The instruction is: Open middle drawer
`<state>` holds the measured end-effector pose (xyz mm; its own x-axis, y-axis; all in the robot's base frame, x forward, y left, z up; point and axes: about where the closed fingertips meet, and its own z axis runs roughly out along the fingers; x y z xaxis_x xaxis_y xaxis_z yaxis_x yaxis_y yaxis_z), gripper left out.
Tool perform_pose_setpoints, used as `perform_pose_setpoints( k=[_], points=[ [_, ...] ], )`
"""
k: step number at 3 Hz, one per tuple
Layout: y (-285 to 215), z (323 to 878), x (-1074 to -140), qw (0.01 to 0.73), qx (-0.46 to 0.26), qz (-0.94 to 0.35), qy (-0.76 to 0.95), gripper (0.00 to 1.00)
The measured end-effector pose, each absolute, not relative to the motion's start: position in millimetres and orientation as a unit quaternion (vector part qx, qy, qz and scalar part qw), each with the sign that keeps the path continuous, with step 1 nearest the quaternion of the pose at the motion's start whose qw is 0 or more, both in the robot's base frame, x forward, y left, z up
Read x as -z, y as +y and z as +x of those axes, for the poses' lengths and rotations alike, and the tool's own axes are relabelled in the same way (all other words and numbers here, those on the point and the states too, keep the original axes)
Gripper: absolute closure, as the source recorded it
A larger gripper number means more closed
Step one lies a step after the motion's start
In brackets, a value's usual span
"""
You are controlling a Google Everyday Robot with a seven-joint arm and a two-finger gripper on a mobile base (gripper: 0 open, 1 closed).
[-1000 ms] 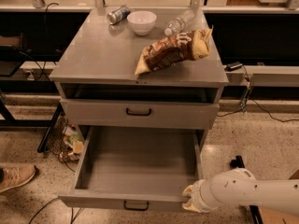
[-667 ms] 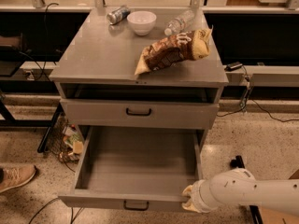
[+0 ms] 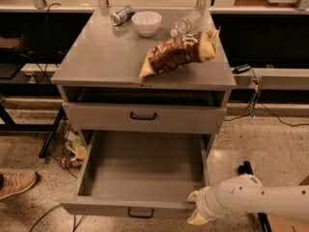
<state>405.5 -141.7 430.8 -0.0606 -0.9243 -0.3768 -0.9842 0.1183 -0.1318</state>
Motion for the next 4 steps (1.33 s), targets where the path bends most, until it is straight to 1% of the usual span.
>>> perform_pose_setpoints(
  k=[1,2,3,4],
  points=[
    [-141.2,405.0,-430.2,0.187,-0.081,-0.659,0.724,0.0],
    [-146.6,411.5,-446.0,0.203,-0.076,-0.661,0.718,0.0],
    [-169.6,430.3,-497.3,0.23,-0.05,-0.66,0.714,0.0],
    [-209.3,452.6,-553.1,0.239,0.005,-0.644,0.727,0.0]
  ],
)
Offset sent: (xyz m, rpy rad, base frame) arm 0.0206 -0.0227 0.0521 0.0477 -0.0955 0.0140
